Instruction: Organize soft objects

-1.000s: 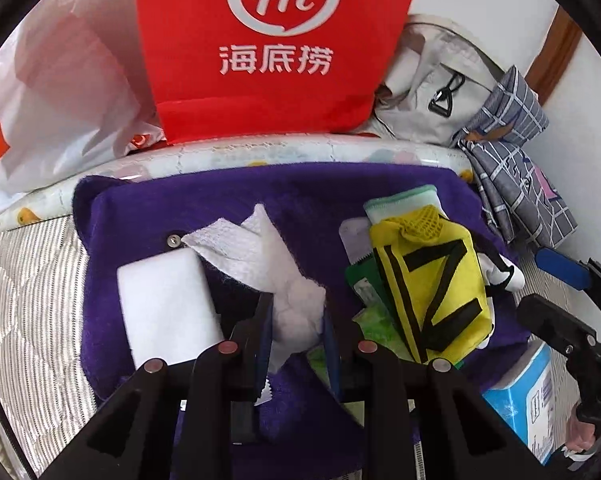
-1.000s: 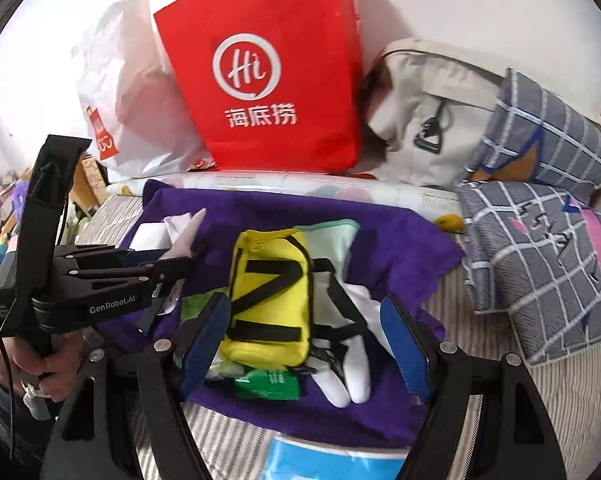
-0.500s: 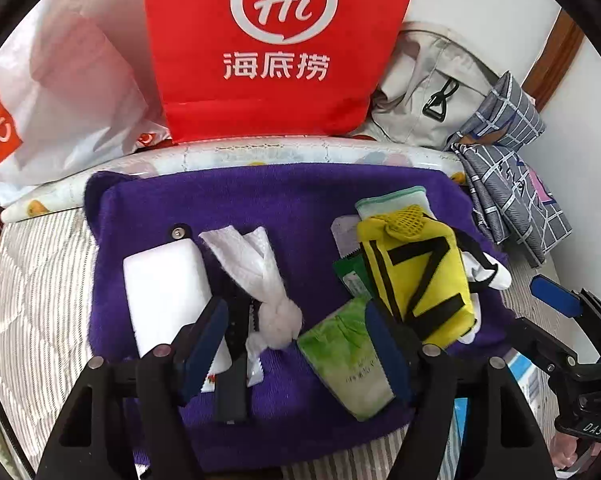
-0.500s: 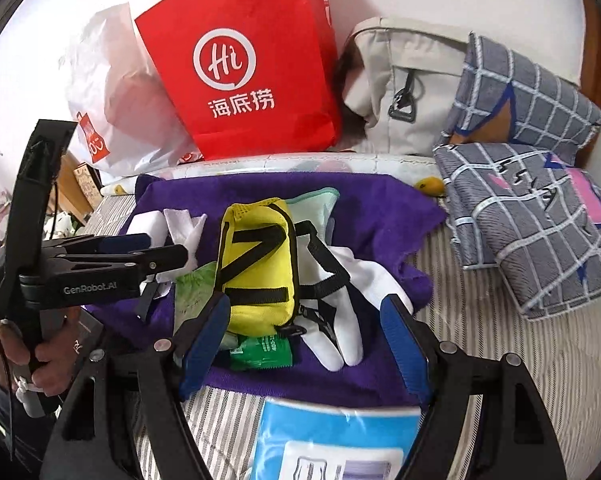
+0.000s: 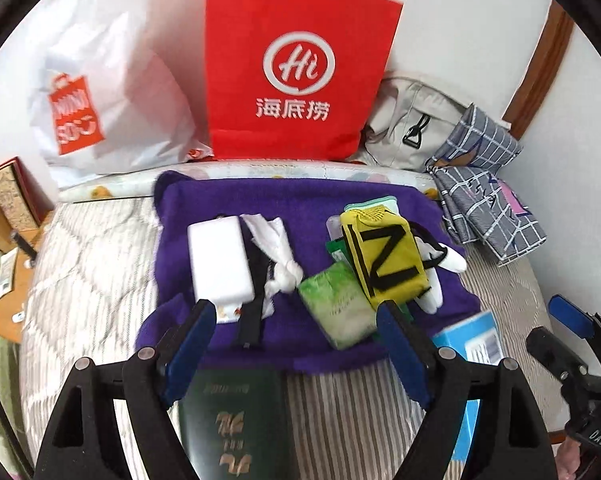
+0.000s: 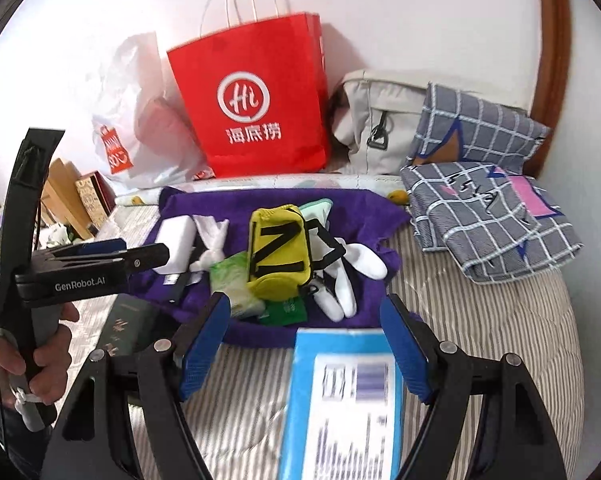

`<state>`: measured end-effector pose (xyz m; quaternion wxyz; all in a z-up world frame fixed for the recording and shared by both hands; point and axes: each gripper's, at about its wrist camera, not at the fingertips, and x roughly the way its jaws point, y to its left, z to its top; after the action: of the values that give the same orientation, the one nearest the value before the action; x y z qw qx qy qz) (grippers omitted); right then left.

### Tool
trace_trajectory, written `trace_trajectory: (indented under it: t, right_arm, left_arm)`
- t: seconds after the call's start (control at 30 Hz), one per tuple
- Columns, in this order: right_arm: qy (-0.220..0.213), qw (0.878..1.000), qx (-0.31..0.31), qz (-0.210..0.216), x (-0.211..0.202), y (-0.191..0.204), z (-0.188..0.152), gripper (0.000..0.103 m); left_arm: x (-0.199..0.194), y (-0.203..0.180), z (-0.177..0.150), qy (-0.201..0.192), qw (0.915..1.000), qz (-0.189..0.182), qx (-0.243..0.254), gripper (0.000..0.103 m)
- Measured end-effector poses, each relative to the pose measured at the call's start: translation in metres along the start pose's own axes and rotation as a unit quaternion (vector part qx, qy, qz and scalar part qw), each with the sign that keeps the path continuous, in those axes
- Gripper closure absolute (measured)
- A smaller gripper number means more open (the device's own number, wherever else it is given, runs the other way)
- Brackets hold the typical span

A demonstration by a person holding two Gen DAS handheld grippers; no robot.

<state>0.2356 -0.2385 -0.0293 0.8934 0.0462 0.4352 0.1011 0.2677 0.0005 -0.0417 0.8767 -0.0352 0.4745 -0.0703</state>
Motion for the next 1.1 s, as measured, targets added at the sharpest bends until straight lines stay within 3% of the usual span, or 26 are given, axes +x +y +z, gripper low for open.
trace_trajectory:
  t: [0.13,0.3,0.37,0.53,0.67,0.83,1.1]
  right_arm:
    - [-0.018,1.0,0.003,-0.007,-0.032,0.006,-0.009,0.026]
    - [-0.046,0.999,0.004,-0.018,-0.074,0.015,-0.024,0.025]
    - [-0.054,0.998,0.003,-0.02,-0.088,0.018,-0.031,0.019]
    - [-0.071,0.997,-0.003,-0.028,-0.119,0.029,-0.054,0.015]
    - [-0.082,0.996,-0.002,-0.037,-0.136,0.031,-0.071,0.008]
    - [-0.092,0.995,0.004,-0.045,-0.154,0.03,-0.086,0.003]
    - [-0.092,0.995,0.007,-0.044,-0.169,0.03,-0.097,0.002]
  left_arm:
    - [-0.028,0.004,-0.017,-0.016,0.9994,0.031,0.002,0.022]
    - [-0.068,0.016,-0.04,-0.038,0.9988,0.026,-0.016,0.022]
    - [-0.081,0.016,-0.049,-0.047,0.9984,0.028,-0.016,0.021]
    - [-0.11,0.009,-0.074,-0.064,0.9975,0.028,-0.01,0.016]
    - [-0.129,0.003,-0.091,-0.079,0.9964,0.03,-0.007,0.013]
    - [-0.148,-0.004,-0.107,-0.101,0.994,0.042,-0.005,0.0]
    - [-0.163,-0.007,-0.123,-0.107,0.9935,0.038,-0.014,0.0]
